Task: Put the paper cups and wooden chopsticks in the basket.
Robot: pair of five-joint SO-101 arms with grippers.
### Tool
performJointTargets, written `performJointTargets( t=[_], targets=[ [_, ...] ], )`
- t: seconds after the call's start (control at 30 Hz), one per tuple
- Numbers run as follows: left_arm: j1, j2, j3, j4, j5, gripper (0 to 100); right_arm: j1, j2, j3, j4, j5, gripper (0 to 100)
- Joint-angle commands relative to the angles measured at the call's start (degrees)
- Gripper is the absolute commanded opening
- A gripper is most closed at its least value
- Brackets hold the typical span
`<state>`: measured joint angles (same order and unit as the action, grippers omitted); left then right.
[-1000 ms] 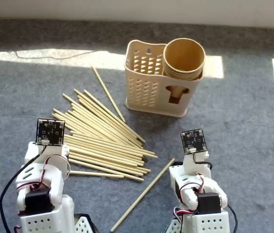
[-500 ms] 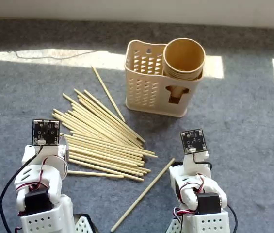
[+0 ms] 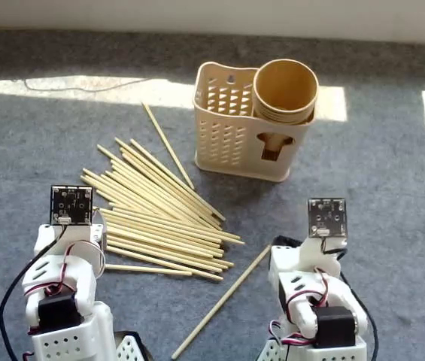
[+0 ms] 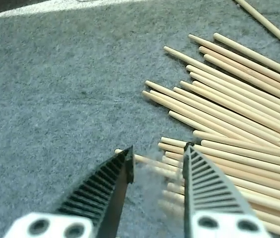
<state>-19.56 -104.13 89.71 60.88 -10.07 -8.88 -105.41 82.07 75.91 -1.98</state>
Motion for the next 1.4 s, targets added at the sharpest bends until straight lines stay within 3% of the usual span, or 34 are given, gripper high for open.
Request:
performJointTargets(
  t=[0.0,0.37,0.6,0.93,1.27,1.37],
  targets=[
    [-0.48,-0.40,-0.31,-0.88,0.26,16,0.57,0.92,-5.32,0.57,-2.90,0.5],
    [-0.57,-0.40,-0.31,-0.88,0.26,16,-2.42,21.93,-9.19,-2.51,-10.81,1.5],
    [-0.57,-0.40,-0.31,-0.88,0.18,16,-10.33,38.02,-12.88,-4.00,-18.90,15.6],
    [-0.57,-0.40,-0.31,-0.88,0.00,16,-16.31,59.30,-16.92,-14.90,-24.53,15.6],
    [-0.57,-0.40,-0.22,-0.88,0.00,16,-16.13,72.13,-17.01,-21.85,-25.14,15.4],
    [-0.57,-0.40,-0.22,-0.88,0.00,16,-16.13,73.54,-17.10,-22.64,-26.81,10.1]
  ],
)
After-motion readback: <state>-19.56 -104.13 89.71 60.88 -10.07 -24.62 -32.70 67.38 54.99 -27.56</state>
